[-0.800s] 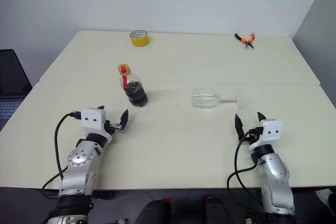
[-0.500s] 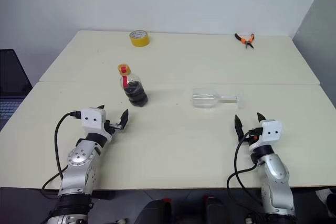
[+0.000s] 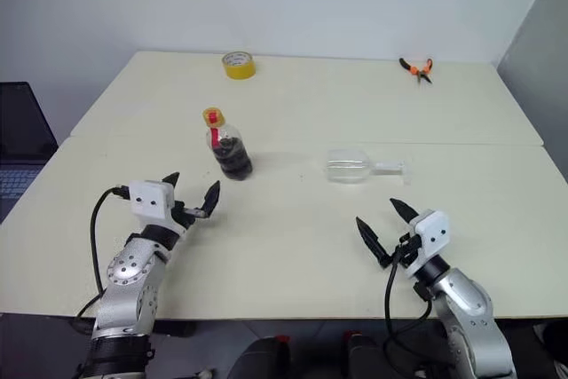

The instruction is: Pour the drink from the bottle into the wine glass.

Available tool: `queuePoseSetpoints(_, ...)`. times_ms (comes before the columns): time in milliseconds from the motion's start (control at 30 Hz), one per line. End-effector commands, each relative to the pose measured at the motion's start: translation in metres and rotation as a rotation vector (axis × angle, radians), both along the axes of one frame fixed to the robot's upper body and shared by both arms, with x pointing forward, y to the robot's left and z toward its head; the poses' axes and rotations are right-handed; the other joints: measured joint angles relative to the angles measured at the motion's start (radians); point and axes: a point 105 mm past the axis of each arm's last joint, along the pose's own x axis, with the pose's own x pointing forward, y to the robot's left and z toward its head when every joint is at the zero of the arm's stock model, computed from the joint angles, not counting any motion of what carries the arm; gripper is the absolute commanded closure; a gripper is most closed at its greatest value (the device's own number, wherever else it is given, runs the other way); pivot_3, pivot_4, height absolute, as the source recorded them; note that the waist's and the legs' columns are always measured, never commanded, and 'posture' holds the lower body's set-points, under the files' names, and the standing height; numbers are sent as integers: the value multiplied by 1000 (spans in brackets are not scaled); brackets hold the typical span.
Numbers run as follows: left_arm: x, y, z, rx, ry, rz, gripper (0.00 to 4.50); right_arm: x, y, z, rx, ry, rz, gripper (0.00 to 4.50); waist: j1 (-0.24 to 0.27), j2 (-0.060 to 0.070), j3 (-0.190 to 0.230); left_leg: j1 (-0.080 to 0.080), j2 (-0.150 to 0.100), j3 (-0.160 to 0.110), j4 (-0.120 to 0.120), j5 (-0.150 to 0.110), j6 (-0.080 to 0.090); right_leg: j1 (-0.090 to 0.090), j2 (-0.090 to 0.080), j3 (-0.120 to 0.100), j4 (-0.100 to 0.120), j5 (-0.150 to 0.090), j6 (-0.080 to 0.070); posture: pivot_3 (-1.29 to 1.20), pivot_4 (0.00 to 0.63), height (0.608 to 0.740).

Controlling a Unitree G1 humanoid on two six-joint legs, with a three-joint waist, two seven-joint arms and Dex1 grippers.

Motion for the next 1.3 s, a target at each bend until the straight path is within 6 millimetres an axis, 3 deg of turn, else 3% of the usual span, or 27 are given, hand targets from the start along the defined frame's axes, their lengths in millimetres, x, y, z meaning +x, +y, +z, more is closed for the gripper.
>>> queuePoseSetpoints(33,5,-9,15,-11,-31,-21,17,-1,7,29,25,-62,66,0,0,0,0,0,0,0,0,0,0,0,0,0,0,0,0,0,150,740)
queuePoseSetpoints(300,20,-20,21,-38,-14,-4,17,7,14,35,19,-65,92,0,3,0,0,-1,-1,-12,0,0,0,6,0,-11,-6,0,0,0,150,740)
queuePoseSetpoints(433,28,-17,16,-45,-2,50,17,8,17,37,17,-68,98,0,5,0,0,0,-2,-14,0,0,0,10,-1,-13,-7,0,0,0,150,740)
queuePoseSetpoints(833,54,-36,-7,-44,56,-2,17,14,23,45,17,-92,119,0,5,0,0,0,-2,-15,0,0,0,10,-1,-14,-7,0,0,0,150,740)
queuePoseSetpoints(1300,84,-49,2,-58,18,-20,17,16,28,47,14,-99,132,0,5,0,0,-1,-2,-15,1,0,0,10,-1,-15,-8,0,0,0,150,740)
